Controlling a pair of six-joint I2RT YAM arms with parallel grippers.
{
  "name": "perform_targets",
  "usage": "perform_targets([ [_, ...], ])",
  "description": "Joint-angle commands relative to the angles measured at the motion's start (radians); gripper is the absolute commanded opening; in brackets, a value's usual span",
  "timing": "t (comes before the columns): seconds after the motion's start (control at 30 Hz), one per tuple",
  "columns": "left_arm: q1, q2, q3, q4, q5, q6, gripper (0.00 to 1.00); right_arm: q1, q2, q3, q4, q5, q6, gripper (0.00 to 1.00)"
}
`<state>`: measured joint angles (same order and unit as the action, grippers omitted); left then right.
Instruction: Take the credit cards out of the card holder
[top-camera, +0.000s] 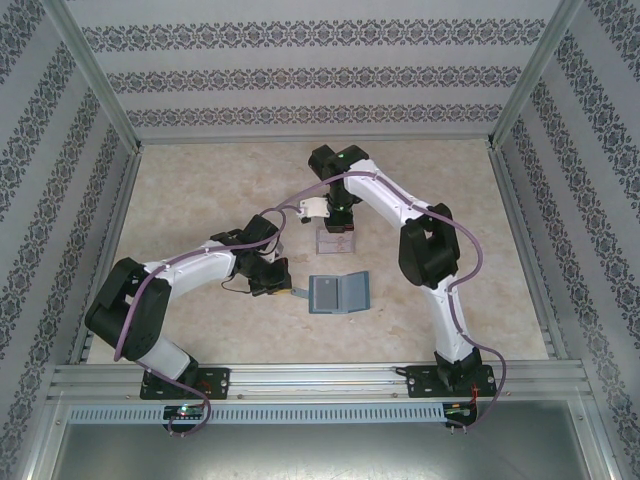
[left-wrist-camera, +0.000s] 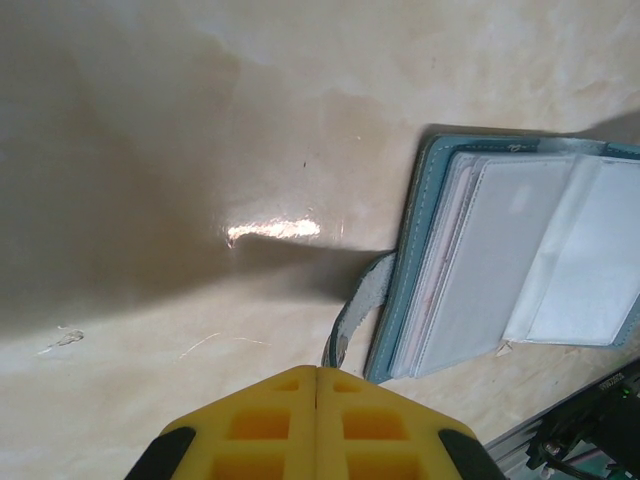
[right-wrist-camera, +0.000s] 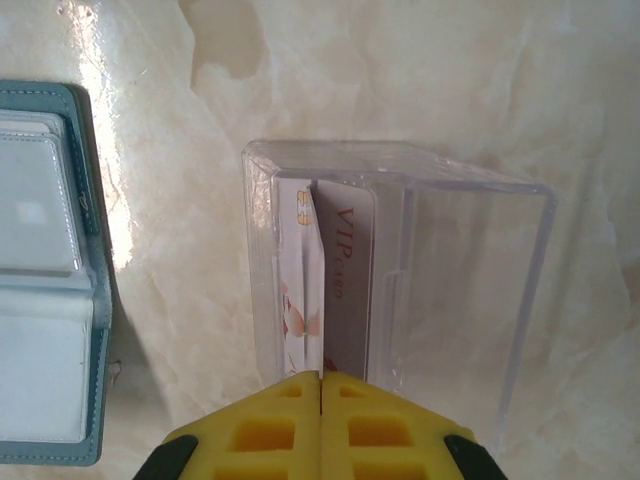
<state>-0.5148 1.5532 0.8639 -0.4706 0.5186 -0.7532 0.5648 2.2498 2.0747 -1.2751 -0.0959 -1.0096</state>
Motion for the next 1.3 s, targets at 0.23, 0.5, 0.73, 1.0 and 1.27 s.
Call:
perform_targets([
  [0.23, 0.019, -0.028, -0.011, -0.021, -0.014, -0.013, 0.04, -0.006, 0.071, 0.054, -0.049, -0.028, -0.002, 0.04],
  [0.5, 0.019, -0.031, -0.004, -0.021, -0.017, -0.017, 0.04, -0.017, 0.058, 0.071, -0.007, 0.025, 0.036, 0.16],
  [0.73, 0.019, -0.041, 0.017, -0.039, -0.023, -0.013, 0.04, -0.020, -0.020, -0.001, 0.079, 0.038, 0.057, 0.20],
  [1.0, 0.019, -0.041, 0.047, -0.052, -0.024, -0.008, 0.05, -0.019, -0.111, -0.136, 0.202, 0.031, 0.191, 0.19],
  [1.27, 0.019, -0.001, 0.087, -0.033, -0.008, -0.006, 0.05, -0.019, -0.172, -0.222, 0.330, 0.053, 0.635, 0.13],
])
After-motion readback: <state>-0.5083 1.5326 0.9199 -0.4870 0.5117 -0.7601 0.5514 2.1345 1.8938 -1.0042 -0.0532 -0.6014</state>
